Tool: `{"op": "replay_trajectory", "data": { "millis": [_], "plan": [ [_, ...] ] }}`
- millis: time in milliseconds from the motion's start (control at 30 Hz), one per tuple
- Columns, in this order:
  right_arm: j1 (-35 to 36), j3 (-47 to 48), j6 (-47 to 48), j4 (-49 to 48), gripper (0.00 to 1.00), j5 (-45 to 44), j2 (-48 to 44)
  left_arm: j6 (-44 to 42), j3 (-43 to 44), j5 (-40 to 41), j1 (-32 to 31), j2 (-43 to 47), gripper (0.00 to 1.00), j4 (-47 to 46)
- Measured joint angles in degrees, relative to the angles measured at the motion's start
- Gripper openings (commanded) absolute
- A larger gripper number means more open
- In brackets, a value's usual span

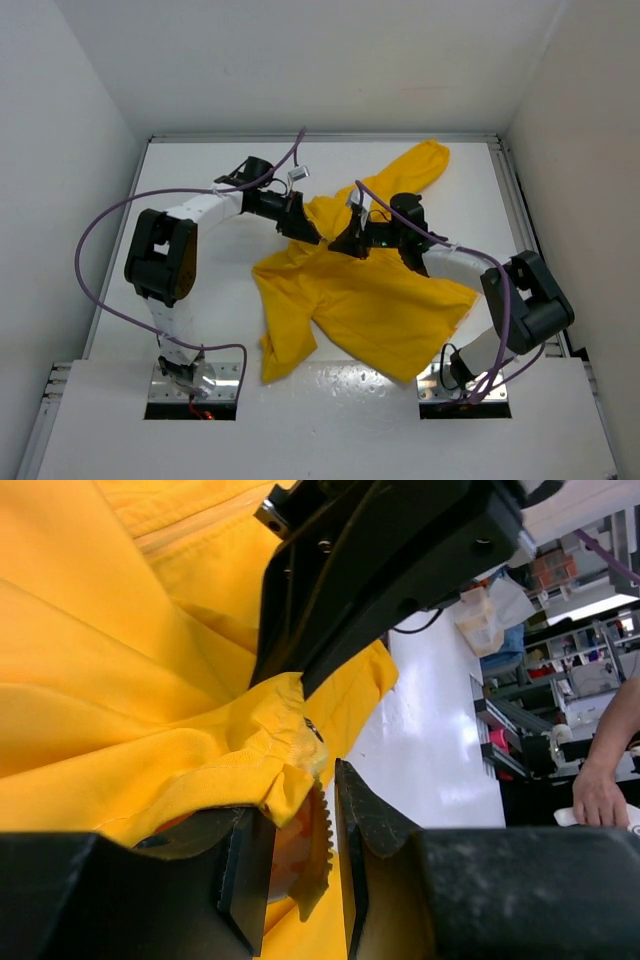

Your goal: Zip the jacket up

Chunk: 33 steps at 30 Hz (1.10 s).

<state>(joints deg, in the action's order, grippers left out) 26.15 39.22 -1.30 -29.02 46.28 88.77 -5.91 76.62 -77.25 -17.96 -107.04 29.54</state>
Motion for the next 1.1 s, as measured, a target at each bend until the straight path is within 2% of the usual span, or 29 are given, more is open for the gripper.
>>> {"op": "replay_trajectory", "data": {
  "millis": [133,400,633,933,1100],
  "plan": [
    [0.5,0.8,-1.2,0.9,0.00,-1.0,0.0,1.6,0.0,2.0,0.0,-0.3,0.34,-0.5],
    [1.2,1.5,-1.7,2.6,0.00,-2.0,0.0,9.0,-0.7,3.8,0.0,-0.7,0.38,-7.5],
    [1.4,1.7,-1.8,2.9,0.00,-2.7,0.0,11.4,-0.7,3.0,0.0,-0.7,0.46,-9.7],
    [1.5,1.7,-2.2,3.7,0.00,-2.8,0.0,12.4,-0.7,1.7,-0.4,-0.7,0.43,-10.4],
    [1.5,1.8,-2.8,3.7,0.00,-2.8,0.0,12.7,-0.7,2.1,-1.0,-0.8,0.35,-10.8]
  ]
}}
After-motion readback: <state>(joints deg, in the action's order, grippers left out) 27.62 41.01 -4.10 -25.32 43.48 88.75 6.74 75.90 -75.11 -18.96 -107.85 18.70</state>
